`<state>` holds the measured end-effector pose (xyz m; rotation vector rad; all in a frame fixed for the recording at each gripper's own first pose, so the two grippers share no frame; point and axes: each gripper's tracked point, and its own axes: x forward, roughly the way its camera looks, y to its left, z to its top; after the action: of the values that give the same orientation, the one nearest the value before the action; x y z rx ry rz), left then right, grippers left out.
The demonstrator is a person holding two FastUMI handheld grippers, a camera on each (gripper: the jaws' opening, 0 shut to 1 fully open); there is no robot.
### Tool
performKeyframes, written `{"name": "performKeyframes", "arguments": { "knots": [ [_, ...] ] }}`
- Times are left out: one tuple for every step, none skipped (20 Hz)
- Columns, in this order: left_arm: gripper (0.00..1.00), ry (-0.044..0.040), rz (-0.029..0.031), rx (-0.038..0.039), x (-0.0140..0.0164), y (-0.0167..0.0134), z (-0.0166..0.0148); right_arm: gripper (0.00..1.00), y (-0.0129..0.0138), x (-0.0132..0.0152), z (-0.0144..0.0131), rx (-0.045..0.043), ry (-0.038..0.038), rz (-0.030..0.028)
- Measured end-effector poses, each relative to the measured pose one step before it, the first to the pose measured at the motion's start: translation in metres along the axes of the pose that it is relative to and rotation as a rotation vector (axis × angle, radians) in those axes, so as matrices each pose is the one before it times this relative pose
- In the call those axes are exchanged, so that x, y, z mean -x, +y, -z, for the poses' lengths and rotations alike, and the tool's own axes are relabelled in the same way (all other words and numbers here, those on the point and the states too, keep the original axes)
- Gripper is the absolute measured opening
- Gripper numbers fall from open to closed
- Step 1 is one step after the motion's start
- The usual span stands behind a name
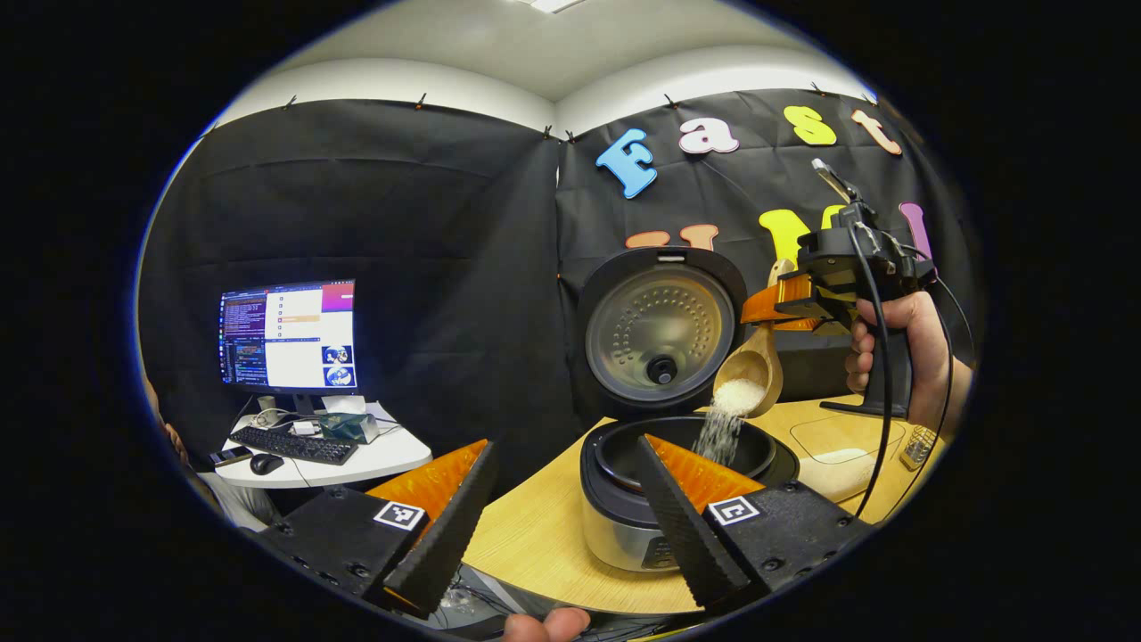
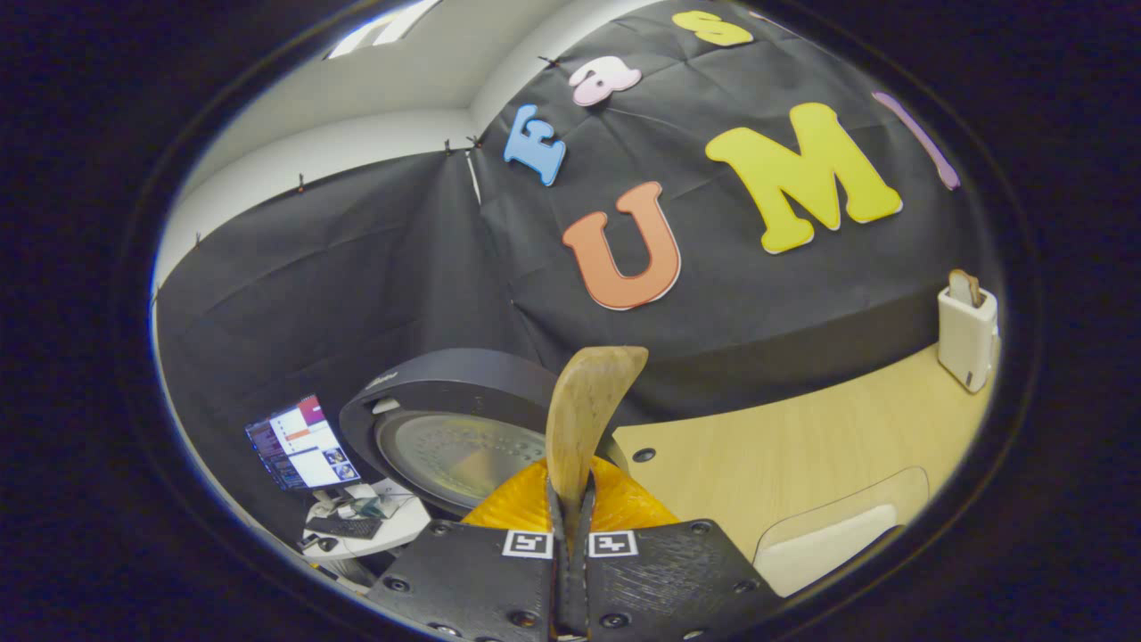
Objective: Close the left gripper, press the button to open the rice cooker; take a wooden spoon from the chopstick holder with the right hand, scoop a spoonful of rice and pour it into the rice cooker, then put the wooden spoon back into the chopstick holder.
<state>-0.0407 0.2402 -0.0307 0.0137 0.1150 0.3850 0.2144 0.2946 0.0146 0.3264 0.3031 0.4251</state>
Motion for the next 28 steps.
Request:
{"name": "performKeyframes", "arguments": {
  "knots": [
    [0.99, -0.00016, -0.00093, 0.00166, 0.00027, 0.00054, -0.00020, 0.00, 0.00333, -0.00106, 0.00150, 0.01648, -0.00006, -0.00219],
    [0.99, 0.00148, -0.00141, 0.00266, -0.00059, 0.00122, -0.00003, 0.00, 0.00230, -0.00116, 0.00230, 0.01732, 0.00264, -0.00226],
    [0.99, 0.00041, 0.00075, 0.00015, 0.00065, 0.00102, 0.00054, 0.00, 0.00207, -0.00180, 0.00054, 0.02144, -0.00032, -0.00062],
    [0.99, -0.00136, -0.00305, -0.00152, 0.00082, 0.00079, -0.00082, 0.00, 0.00139, -0.00231, 0.00251, 0.03196, 0.00235, -0.00085],
    [0.99, -0.00386, -0.00786, -0.00340, 0.00094, 0.00209, -0.00171, 0.00, 0.00040, -0.00243, 0.00332, 0.02726, 0.00440, 0.00041],
    [0.99, -0.00583, -0.00388, -0.00365, 0.00077, 0.00136, -0.00120, 0.00, 0.00052, -0.00082, 0.00239, 0.03148, 0.00398, 0.00158],
    [0.99, -0.00613, -0.00084, 0.00008, -0.00001, 0.00090, -0.00170, 0.00, 0.00068, 0.00045, -0.00029, 0.03717, -0.00731, 0.00505],
    [0.99, 0.00041, 0.00020, 0.00393, -0.00029, -0.00007, 0.00058, 0.00, -0.00067, -0.00022, -0.00253, 0.02647, -0.01021, 0.00431],
    [0.99, 0.00120, 0.00082, 0.00508, 0.00031, 0.00002, 0.00076, 0.00, 0.00243, 0.00031, -0.00336, 0.02933, -0.01513, 0.00196],
    [0.99, -0.00091, 0.00215, 0.00413, 0.00015, -0.00030, -0.00051, 0.00, 0.00259, 0.00089, -0.00374, 0.03630, -0.01733, 0.00180],
    [0.99, -0.00085, 0.00465, 0.00268, 0.00044, -0.00151, -0.00114, 0.00, 0.00158, 0.00013, -0.00214, 0.04539, -0.01171, 0.00029],
    [0.99, -0.00194, 0.00114, 0.00030, -0.00005, 0.00017, 0.00009, 0.00, 0.00140, 0.00074, -0.00160, 0.04042, -0.01553, 0.00135],
    [0.99, 0.00042, 0.00033, 0.00121, -0.00011, -0.00053, -0.00029, 0.01, 0.00133, 0.00164, -0.00169, 0.03586, -0.01631, 0.00127],
    [0.99, -0.00038, 0.00206, 0.00162, 0.00023, -0.00069, 0.00000, 0.00, 0.00272, 0.00081, -0.00262, 0.03153, -0.01224, -0.00343],
    [0.99, 0.00187, 0.00288, 0.00156, 0.00036, -0.00117, 0.00024, 0.00, 0.00465, 0.00044, -0.00080, 0.03345, -0.01107, -0.00786],
    [0.99, -0.00137, 0.00093, -0.00010, -0.00067, -0.00086, -0.00106, 0.00, 0.00435, 0.00047, -0.00114, 0.03433, -0.00828, -0.00705],
    [0.99, -0.00155, 0.00140, -0.00063, 0.00116, -0.00058, -0.00084, 0.00, 0.00328, 0.00079, -0.00077, 0.03619, -0.01188, -0.00269],
    [0.99, -0.00090, 0.00128, -0.00051, 0.00028, 0.00079, -0.00153, 0.00, 0.00213, 0.00038, -0.00248, 0.03254, -0.01380, -0.00415],
    [0.99, -0.00044, -0.00074, -0.00072, 0.00014, -0.00025, -0.00097, 0.00, 0.00393, 0.00079, -0.00230, 0.02182, -0.01187, -0.00901],
    [0.99, 0.00049, -0.00047, -0.00060, 0.00065, -0.00023, 0.00055, 0.00, 0.00386, 0.00051, -0.00215, 0.01787, -0.01052, -0.00928],
    [0.99, -0.00132, 0.00066, 0.00014, -0.00045, -0.00008, -0.00036, 0.01, 0.00376, 0.00160, -0.00006, 0.00593, -0.00473, -0.00687],
    [0.99, 0.00029, 0.00161, 0.00125, -0.00002, -0.00082, -0.00079, 0.00, 0.00162, 0.00094, -0.00016, -0.00979, -0.00016, -0.01044],
    [0.99, -0.00311, 0.00518, 0.00539, 0.00118, -0.00237, -0.00154, 0.00, 0.00031, 0.00202, -0.00121, -0.01844, -0.00138, -0.00756],
    [0.99, -0.00213, 0.00324, 0.00338, 0.00056, -0.00030, -0.00099, 0.00, -0.00129, 0.00214, -0.00130, -0.00779, -0.00180, 0.00453],
    [0.99, -0.00426, 0.00193, 0.00366, 0.00024, -0.00095, -0.00149, 0.00, -0.00148, 0.00243, -0.00089, -0.01331, -0.00318, 0.00154],
    [0.99, -0.00189, 0.00277, 0.00422, -0.00039, -0.00132, -0.00053, 0.00, -0.00113, 0.00156, -0.00091, -0.01220, -0.00350, -0.00205],
    [0.99, 0.00277, 0.00651, 0.00118, -0.00002, -0.00317, -0.00021, 0.00, -0.00325, 0.00226, -0.00082, -0.01348, -0.00111, 0.00731],
    [0.99, 0.00010, 0.00886, -0.00039, 0.00071, -0.00442, -0.00006, 0.00, -0.00441, 0.00482, -0.00092, -0.01519, 0.00165, 0.00607]
  ]
}}
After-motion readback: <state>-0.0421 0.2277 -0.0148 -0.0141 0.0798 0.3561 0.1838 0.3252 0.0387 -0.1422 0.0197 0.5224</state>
